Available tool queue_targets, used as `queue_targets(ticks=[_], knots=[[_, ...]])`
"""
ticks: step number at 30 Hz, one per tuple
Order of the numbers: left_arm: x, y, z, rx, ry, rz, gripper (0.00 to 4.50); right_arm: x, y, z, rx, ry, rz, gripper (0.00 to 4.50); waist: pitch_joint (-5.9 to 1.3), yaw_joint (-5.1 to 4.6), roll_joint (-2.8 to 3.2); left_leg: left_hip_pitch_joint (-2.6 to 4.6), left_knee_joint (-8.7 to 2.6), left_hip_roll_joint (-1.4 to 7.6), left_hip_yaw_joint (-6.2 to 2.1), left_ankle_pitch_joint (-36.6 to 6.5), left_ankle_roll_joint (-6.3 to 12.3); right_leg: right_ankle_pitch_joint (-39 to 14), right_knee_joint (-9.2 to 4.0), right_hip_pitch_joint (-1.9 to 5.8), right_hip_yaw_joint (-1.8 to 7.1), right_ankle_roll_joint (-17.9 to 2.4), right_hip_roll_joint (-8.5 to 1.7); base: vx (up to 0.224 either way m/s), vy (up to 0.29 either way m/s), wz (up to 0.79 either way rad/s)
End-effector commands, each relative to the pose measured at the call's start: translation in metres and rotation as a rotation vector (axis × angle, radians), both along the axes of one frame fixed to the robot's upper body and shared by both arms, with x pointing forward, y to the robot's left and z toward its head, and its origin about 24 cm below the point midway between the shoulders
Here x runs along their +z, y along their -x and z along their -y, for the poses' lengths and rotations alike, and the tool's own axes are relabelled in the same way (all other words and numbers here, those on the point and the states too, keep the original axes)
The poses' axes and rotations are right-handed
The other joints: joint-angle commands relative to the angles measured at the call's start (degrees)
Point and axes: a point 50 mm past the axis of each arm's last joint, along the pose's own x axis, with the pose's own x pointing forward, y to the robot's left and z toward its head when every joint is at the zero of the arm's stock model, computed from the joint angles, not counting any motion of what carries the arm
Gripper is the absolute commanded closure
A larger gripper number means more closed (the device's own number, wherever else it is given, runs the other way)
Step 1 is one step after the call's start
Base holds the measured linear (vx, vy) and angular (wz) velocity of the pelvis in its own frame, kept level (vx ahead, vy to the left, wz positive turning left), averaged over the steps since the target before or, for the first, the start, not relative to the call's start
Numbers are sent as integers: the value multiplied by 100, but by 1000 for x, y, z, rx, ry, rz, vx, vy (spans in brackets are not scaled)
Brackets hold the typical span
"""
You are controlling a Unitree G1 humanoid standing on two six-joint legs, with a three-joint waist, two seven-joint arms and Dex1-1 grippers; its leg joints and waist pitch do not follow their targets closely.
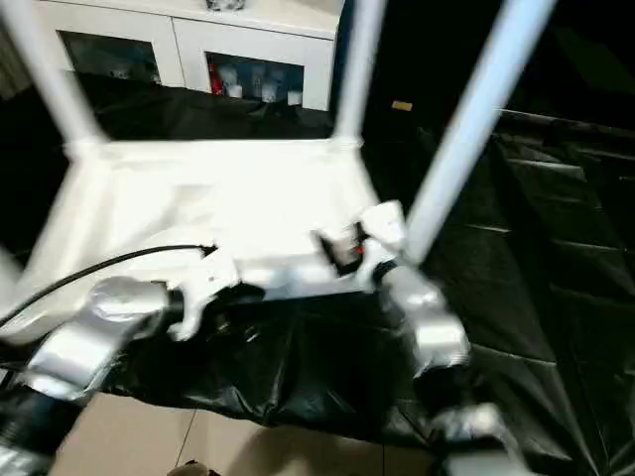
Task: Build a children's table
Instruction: Rotate table base
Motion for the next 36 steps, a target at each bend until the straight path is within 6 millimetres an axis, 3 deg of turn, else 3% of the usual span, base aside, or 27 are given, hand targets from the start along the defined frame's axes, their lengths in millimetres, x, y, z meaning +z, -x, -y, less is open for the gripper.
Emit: queue_targets(ticks=[1, 2, 5, 8, 12, 15, 17, 20, 22, 24, 28, 32, 34, 35, 36], knots=[[6, -14, -6, 86, -46, 93, 63, 9, -7, 32, -114, 35, 41, 0, -389, -44, 72, 45, -353, 22, 49, -942, -122, -287, -311, 289, 170, -1087, -138, 0, 0, 0], [6, -14, -6, 86, -46, 93, 57, 9, -7, 32, -114, 35, 41, 0, -394, -47, 42, 37, -340, 15, 58, -879, -86, -204, -306, 299, 167, -1091, -130, 0, 0, 0], [9, -19, 2, 119, 1, 155, 40, 14, -12, 38, -106, 68, 74, 0, -403, -62, 44, 19, -318, 7, 56, -770, 4, -69, -294, 312, 154, -1153, -130, 0, 0, 0], [13, -17, 0, 179, 66, 200, 19, 17, -12, 31, -50, 69, 95, 0, -415, -105, 35, -24, -299, 18, 45, -718, 116, 104, -267, 352, 146, -1277, -143, 0, 0, 0], [13, -15, -19, 347, 137, 283, 3, 15, -7, 16, 34, 12, 102, 0, -423, -162, 65, -46, -286, 35, 36, -704, 265, 122, -272, 351, 133, -1320, -147, 0, 0, 0], [15, -10, -51, 612, 168, 461, 3, 5, 6, 1, 110, -6, 98, 0, -409, -194, 81, -31, -304, 66, 20, -855, 303, -95, -310, 327, 118, -1266, -137, 0, 0, 0], [18, -2, -68, 768, 238, 559, 3, -2, 18, -10, 191, -78, 65, 0, -402, -184, 113, -16, -305, 82, 11, -956, 348, 29, -312, 317, 123, -1307, -120, 0, 0, 0], [17, 10, -80, 864, 266, 626, 3, -6, 27, -15, 203, -90, 54, 0, -377, -190, 124, -7, -336, 112, 2, -1246, 279, -282, -339, 282, 113, -1276, -122, 0, 0, 0], [16, 13, -82, 875, 284, 626, 3, -8, 29, -16, 207, -89, 51, 0, -350, -173, 143, 9, -361, 120, 6, -1527, 161, -695, -384, 250, 122, -1193, -133, 0, 0, 0], [14, 30, -84, 897, 377, 657, 3, -10, 40, -16, 224, -111, 52, 0, -325, -130, 141, 18, -381, 114, 1, -1802, 46, -1094, -435, 220, 143, -1019, -134, 0, 0, 0], [8, 40, -84, 895, 408, 694, 3, -10, 48, -15, 235, -150, 46, 0, -334, -92, 139, 10, -395, 109, -6, -1884, 34, -1110, -448, 202, 152, -849, -120, 0, 0, 0], [-6, 52, -98, 1022, 415, 728, 3, -16, 58, -9, 230, -127, -16, 0, -318, -96, 134, -9, -407, 110, -24, -1967, -39, -1303, -472, 205, 161, -637, -126, 0, 0, 0], [-6, 56, -104, 1078, 418, 757, 3, -17, 60, -7, 224, -119, -29, 0, -328, -108, 130, -10, -397, 99, -17, -1899, -50, -1228, -467, 208, 162, -647, -120, 0, 0, 0], [-5, 59, -109, 1119, 422, 784, 3, -18, 63, -7, 226, -129, -45, 0, -325, -121, 95, -22, -392, 103, -11, -1848, -35, -1153, -460, 212, 165, -668, -118, 0, 0, 0], [-4, 60, -110, 1128, 423, 792, 3, -18, 63, -7, 223, -132, -47, 0, -323, -120, 109, -24, -391, 103, -14, -1834, -26, -1143, -458, 218, 164, -675, -114, 0, 0, 0]])
